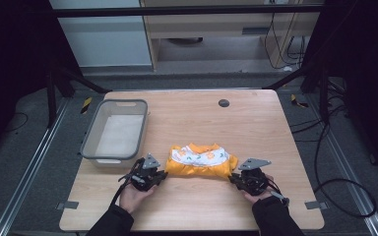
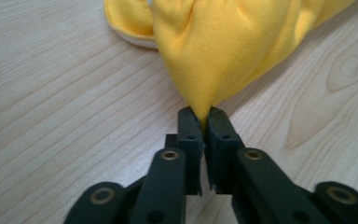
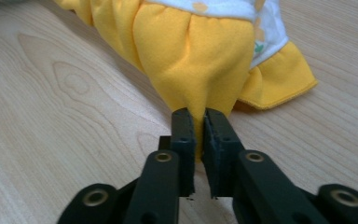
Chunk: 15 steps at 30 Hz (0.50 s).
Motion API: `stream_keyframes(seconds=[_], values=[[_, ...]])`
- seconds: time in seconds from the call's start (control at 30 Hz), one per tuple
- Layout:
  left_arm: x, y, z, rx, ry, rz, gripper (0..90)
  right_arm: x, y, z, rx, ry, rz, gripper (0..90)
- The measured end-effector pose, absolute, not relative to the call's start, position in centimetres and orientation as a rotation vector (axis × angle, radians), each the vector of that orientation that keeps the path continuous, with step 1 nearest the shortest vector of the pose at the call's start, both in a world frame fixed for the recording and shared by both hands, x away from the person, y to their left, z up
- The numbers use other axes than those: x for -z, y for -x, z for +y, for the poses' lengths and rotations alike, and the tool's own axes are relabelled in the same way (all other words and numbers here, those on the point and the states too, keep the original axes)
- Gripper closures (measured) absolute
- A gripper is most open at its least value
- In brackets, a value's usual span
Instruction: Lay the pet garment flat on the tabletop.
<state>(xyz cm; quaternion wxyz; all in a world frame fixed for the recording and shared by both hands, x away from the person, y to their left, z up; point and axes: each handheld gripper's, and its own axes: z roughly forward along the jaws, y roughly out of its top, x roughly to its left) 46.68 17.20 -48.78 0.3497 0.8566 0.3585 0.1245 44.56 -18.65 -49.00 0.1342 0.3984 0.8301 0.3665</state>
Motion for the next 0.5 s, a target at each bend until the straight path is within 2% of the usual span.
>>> stream_keyframes(seconds=[0.27,0.5], values=[[46.1,-45.5,18.2,-0.304,-2.125,0.886,87.4,47.3,-43.9,-19.1,-1.118,-1.116,2.402,86.5],[44.1,-43.1,19.7,-0.249,-2.088,0.852,87.4,45.0,-41.9,-19.8,-1.236,-1.039,2.432,86.2]])
